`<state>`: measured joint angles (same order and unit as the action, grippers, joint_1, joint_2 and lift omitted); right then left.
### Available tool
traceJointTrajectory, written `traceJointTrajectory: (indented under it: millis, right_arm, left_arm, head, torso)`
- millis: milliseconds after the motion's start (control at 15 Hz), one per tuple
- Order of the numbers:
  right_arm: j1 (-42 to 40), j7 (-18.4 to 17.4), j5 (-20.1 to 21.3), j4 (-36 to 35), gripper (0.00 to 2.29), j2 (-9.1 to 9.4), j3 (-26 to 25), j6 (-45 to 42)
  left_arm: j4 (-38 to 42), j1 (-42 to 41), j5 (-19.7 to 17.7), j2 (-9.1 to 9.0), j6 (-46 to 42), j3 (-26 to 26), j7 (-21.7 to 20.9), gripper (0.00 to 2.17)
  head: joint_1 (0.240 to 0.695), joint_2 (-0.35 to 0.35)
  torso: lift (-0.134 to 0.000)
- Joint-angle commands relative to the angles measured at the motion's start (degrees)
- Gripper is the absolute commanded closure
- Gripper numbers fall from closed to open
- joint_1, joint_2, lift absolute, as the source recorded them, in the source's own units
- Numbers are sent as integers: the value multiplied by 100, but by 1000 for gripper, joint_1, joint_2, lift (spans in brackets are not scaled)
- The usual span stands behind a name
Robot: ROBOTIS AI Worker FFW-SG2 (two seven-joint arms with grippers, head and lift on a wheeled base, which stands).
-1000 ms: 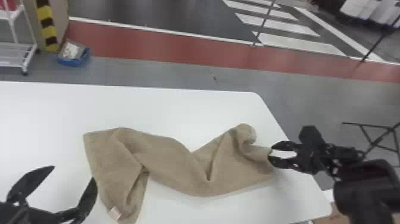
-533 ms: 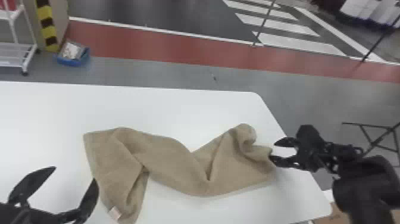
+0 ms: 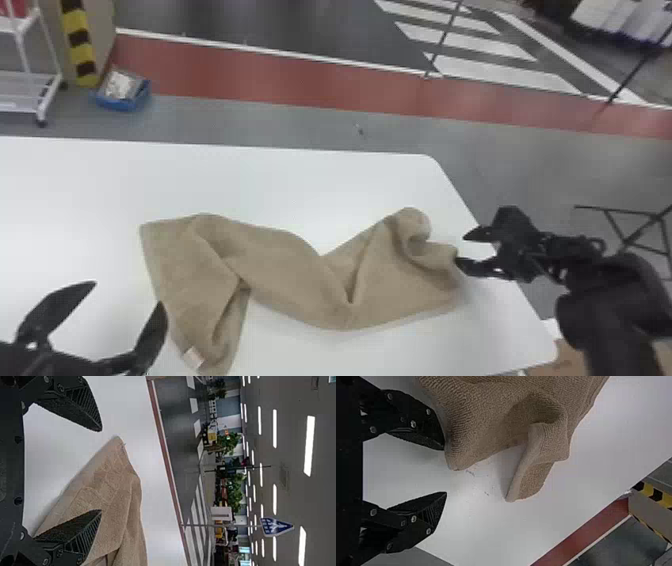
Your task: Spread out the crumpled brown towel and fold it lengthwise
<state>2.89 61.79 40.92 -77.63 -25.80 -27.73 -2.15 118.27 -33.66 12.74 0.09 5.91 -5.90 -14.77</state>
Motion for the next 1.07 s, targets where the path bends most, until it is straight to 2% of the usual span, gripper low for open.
traceJointTrajectory:
  millis: [0, 267, 467, 600, 1000]
  right_arm:
    - [19, -26, 12, 2, 576, -39, -22, -34]
    - [168, -176, 267, 204, 579, -39, 233, -87]
    - [195, -193, 285, 248, 633, -4, 365, -87]
    - [177, -149, 276, 222, 734, -4, 339, -105]
    - [36, -185, 258, 99, 731, 5, 286, -368]
  left_arm:
    - [-23, 0, 0, -24, -15, -8, 0, 167]
    - [-5, 0, 0, -24, -15, -16, 0, 167]
    - [21, -27, 0, -24, -15, -16, 0, 167]
    - [39, -44, 0, -24, -15, -16, 0, 167]
    - [39, 0, 53, -24, 2, -69, -9, 167]
  head:
    - [695, -350]
    - [695, -350]
    - [695, -350]
    - [695, -350]
    - [695, -350]
  torso:
    - [-124]
    - [-124]
    - [-124]
    - [-124]
    - [-124]
